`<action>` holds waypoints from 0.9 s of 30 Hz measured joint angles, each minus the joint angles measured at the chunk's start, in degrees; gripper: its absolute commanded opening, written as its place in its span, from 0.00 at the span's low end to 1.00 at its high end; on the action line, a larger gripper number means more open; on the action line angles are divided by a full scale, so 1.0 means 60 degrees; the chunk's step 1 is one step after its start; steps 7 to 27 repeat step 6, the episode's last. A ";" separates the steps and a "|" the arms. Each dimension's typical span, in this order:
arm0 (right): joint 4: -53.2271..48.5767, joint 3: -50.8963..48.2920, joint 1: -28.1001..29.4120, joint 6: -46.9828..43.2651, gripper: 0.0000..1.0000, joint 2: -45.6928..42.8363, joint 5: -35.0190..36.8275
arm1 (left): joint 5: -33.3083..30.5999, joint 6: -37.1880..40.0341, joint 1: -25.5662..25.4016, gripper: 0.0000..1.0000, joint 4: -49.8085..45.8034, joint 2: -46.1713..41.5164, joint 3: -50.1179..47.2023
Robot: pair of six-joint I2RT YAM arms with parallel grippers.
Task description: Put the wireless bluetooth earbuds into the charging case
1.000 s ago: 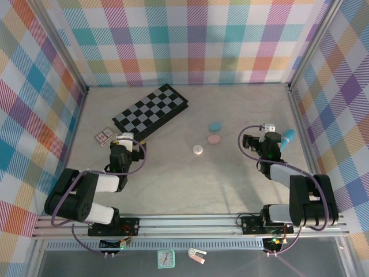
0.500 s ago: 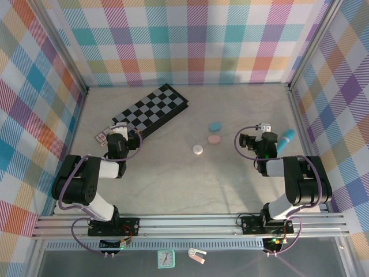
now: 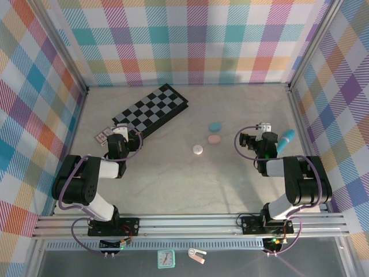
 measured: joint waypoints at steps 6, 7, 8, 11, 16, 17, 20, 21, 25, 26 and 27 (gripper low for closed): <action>0.0000 0.0000 0.0000 0.0000 0.99 0.0000 0.0000 | 0.0004 -0.0004 0.0000 1.00 -0.0131 0.0000 0.0000; 0.0000 0.0000 0.0000 0.0000 0.99 0.0000 0.0000 | 0.0004 -0.0004 0.0000 1.00 -0.0131 0.0000 0.0000; 0.0000 0.0000 0.0000 0.0000 0.99 0.0000 0.0000 | 0.0004 -0.0004 0.0000 1.00 -0.0131 0.0000 0.0000; 0.0000 0.0000 0.0000 0.0000 0.99 0.0000 0.0000 | 0.0004 -0.0004 0.0000 1.00 -0.0131 0.0000 0.0000; 0.0000 0.0000 0.0000 0.0000 0.99 0.0000 0.0000 | 0.0004 -0.0004 0.0000 1.00 -0.0131 0.0000 0.0000; 0.0000 0.0000 0.0000 0.0000 0.99 0.0000 0.0000 | 0.0004 -0.0004 0.0000 1.00 -0.0131 0.0000 0.0000; 0.0000 0.0000 0.0000 0.0000 0.99 0.0000 0.0000 | 0.0004 -0.0004 0.0000 1.00 -0.0131 0.0000 0.0000; 0.0000 0.0000 0.0000 0.0000 0.99 0.0000 0.0000 | 0.0004 -0.0004 0.0000 1.00 -0.0131 0.0000 0.0000; 0.0000 0.0000 0.0000 0.0000 0.99 0.0000 0.0000 | 0.0004 -0.0004 0.0000 1.00 -0.0131 0.0000 0.0000; 0.0000 0.0000 0.0000 0.0000 0.99 0.0000 0.0000 | 0.0004 -0.0004 0.0000 1.00 -0.0131 0.0000 0.0000; 0.0000 0.0000 0.0000 0.0000 0.99 0.0000 0.0000 | 0.0004 -0.0004 0.0000 1.00 -0.0131 0.0000 0.0000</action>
